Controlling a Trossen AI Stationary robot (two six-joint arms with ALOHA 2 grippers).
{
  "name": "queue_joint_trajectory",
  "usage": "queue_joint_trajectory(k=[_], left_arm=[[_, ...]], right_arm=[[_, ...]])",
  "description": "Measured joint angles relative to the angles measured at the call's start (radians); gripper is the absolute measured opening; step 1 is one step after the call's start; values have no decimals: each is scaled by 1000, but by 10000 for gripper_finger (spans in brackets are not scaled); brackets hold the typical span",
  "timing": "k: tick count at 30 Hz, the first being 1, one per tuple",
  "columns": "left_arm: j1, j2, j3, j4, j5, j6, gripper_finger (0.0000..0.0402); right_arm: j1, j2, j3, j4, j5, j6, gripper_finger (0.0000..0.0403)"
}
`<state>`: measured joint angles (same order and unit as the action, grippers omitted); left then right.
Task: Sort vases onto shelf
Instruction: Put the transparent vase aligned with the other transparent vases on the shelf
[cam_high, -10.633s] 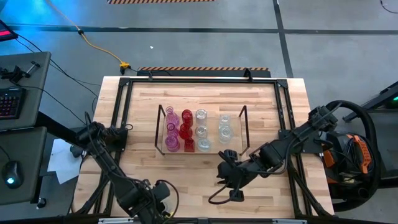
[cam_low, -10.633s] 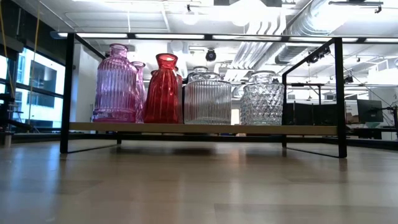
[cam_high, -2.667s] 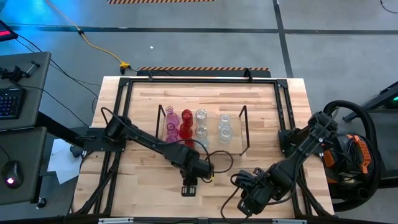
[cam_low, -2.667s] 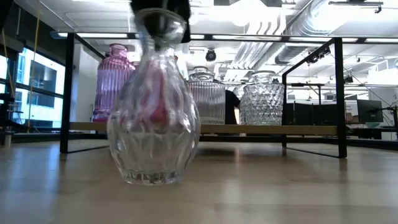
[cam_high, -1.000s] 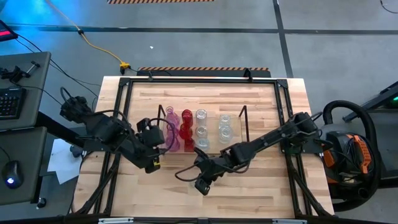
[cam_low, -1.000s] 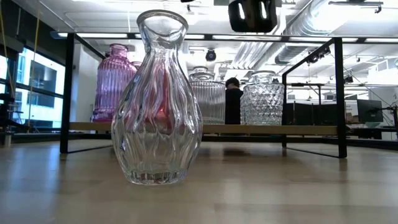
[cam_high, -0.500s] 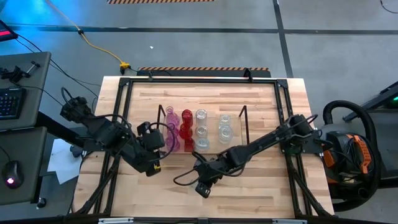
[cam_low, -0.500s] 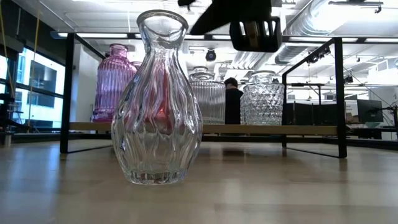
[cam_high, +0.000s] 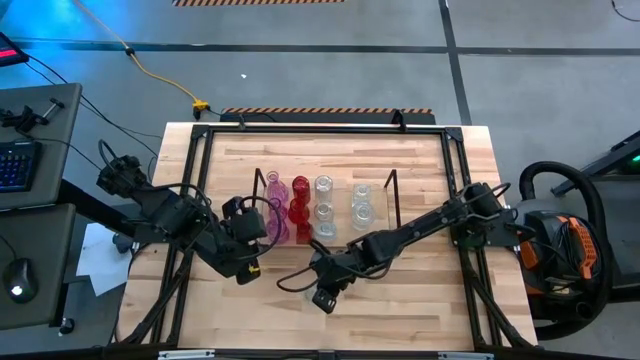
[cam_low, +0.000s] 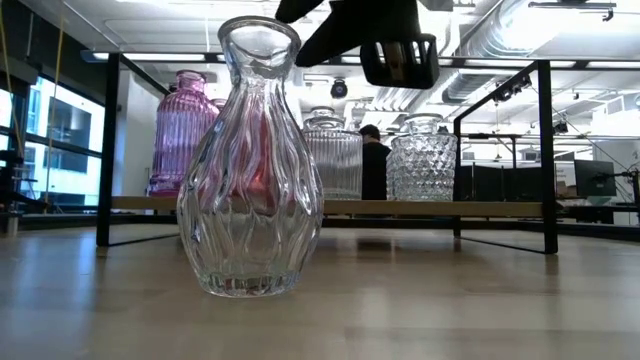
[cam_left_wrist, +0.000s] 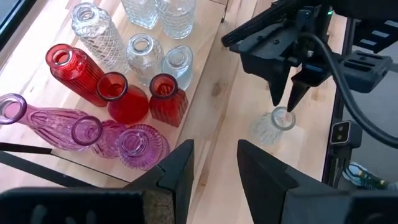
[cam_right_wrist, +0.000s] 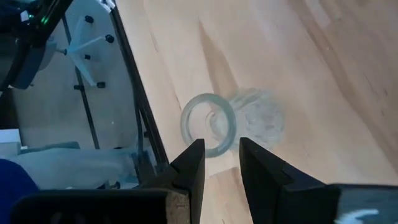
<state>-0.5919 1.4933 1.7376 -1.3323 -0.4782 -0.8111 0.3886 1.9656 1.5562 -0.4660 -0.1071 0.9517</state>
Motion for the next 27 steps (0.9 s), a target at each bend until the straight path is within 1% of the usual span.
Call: queue_joint_trajectory(k=[8, 16, 27], left_arm=[[0, 0, 0, 0, -3, -17, 115], [0, 0, 0, 0, -11, -26, 115], [0, 0, 0, 0, -31, -28, 115]], right_arm=[[-3, 3, 0, -6, 46, -2, 83], [-3, 35, 0, 25, 23, -8, 83], [-9, 52, 2, 20, 15, -17, 83]])
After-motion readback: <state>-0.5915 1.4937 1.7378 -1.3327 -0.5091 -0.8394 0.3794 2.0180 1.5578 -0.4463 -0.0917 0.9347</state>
